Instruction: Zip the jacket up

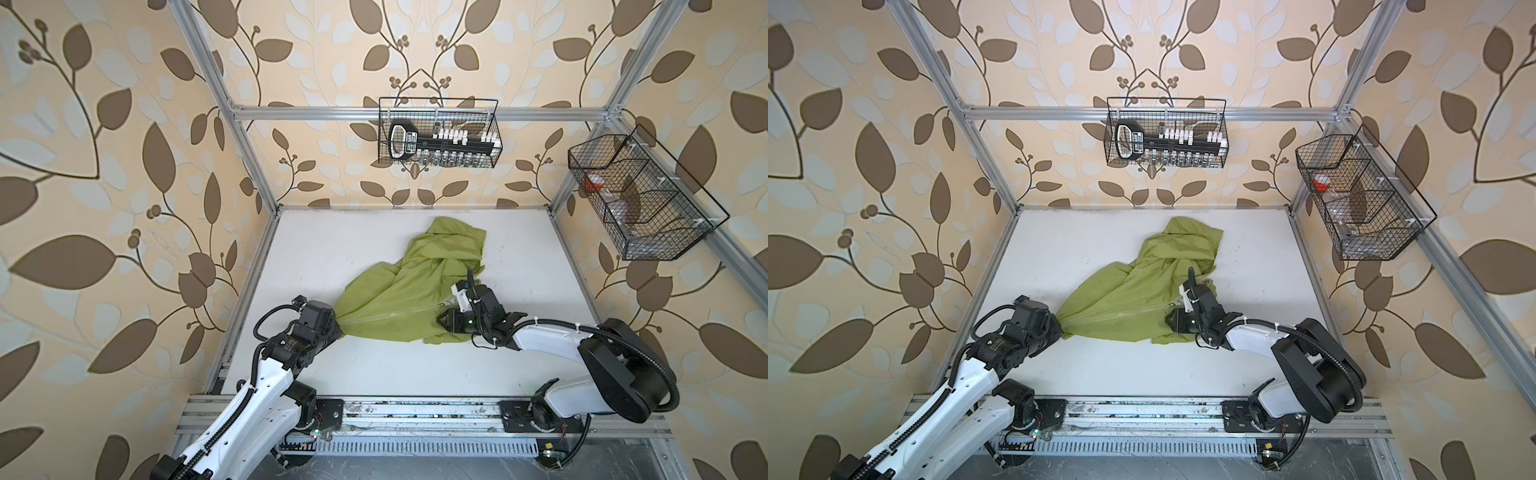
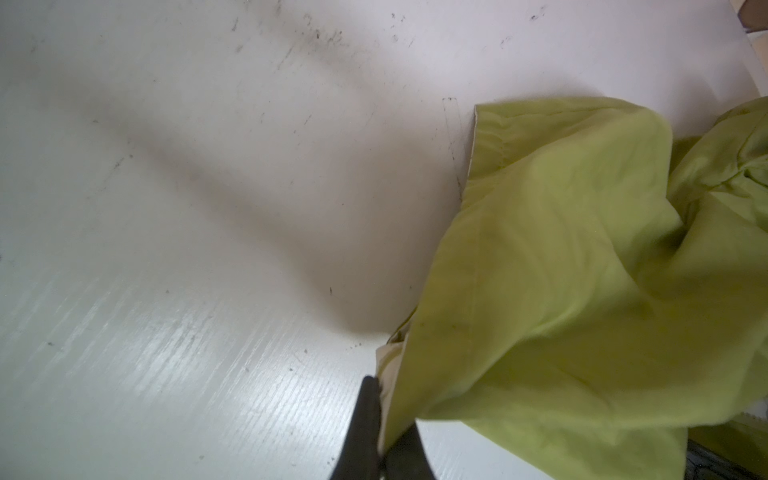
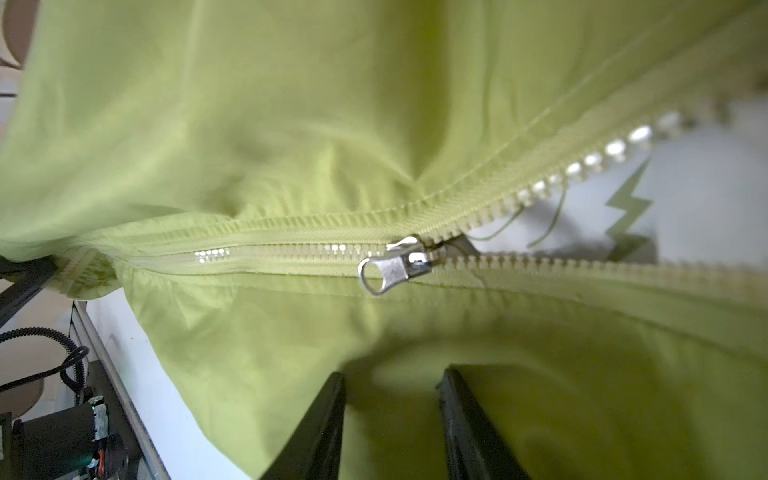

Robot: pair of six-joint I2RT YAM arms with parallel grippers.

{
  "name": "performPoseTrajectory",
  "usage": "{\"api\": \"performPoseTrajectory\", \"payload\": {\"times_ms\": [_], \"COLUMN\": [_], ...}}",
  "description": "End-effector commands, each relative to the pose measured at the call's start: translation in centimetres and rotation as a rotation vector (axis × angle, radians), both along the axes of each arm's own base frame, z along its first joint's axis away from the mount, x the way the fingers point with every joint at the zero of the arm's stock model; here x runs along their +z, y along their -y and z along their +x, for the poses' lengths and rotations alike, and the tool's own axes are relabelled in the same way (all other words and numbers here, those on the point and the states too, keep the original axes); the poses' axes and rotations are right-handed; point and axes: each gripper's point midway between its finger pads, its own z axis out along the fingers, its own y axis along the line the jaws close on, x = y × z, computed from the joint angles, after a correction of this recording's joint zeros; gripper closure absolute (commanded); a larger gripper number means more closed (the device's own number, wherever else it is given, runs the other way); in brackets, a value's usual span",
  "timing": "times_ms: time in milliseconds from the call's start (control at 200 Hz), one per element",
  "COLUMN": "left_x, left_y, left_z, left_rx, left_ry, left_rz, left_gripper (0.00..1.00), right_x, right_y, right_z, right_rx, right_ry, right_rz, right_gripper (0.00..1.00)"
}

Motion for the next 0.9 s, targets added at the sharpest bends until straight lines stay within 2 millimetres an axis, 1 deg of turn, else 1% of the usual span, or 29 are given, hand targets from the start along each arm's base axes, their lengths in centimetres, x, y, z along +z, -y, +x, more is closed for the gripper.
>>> {"api": "performPoseTrajectory", "payload": {"times_ms": [0,110,165,230,320,410,505,600,690,805,895], "left_x": [0.0,0.0,0.0,0.1,0.2,0.2,0.2,0.2,0.2,0.2,0.3], "left_y": [-0.4,-0.4,-0.4,-0.4,-0.3,-0.3,-0.1,0.0,-0.1,0.1,0.1], "left_z": [0.0,0.0,0.0,0.0,0.0,0.0,-0.1,-0.1,-0.1,-0.2,-0.2], "left_rx": [0.020,0.021,0.020,0.020,0.019,0.018,0.013,0.010,0.010,0.005,0.005], "left_ry": [0.007,0.010,0.010,0.013,0.018,0.017,0.017,0.017,0.019,0.017,0.020], "left_rz": [0.000,-0.002,-0.002,-0.003,-0.008,-0.012,-0.020,-0.023,-0.024,-0.030,-0.032], "left_gripper": [1.00,1.00,1.00,1.00,1.00,1.00,1.00,1.00,1.00,1.00,1.00], "right_x": [3.3,5.6,6.2,6.3,6.1,5.5,4.6,4.1,3.8,2.9,2.4], "right_y": [0.3,1.1,1.6,2.3,2.9,2.8,2.1,1.0,0.3,0.1,0.0], "right_z": [1.0,1.4,1.7,2.0,2.6,3.0,3.4,3.7,3.9,4.3,4.4], "right_rx": [0.001,-0.010,-0.023,-0.041,-0.068,-0.068,-0.046,-0.022,-0.013,-0.009,-0.006], "right_ry": [0.066,0.113,0.126,0.124,0.113,0.092,0.073,0.070,0.073,0.064,0.061], "right_rz": [-0.027,-0.073,-0.109,-0.169,-0.266,-0.346,-0.412,-0.430,-0.465,-0.509,-0.534], "right_gripper": [0.58,0.56,0.55,0.55,0.55,0.57,0.57,0.56,0.55,0.61,0.63]}}
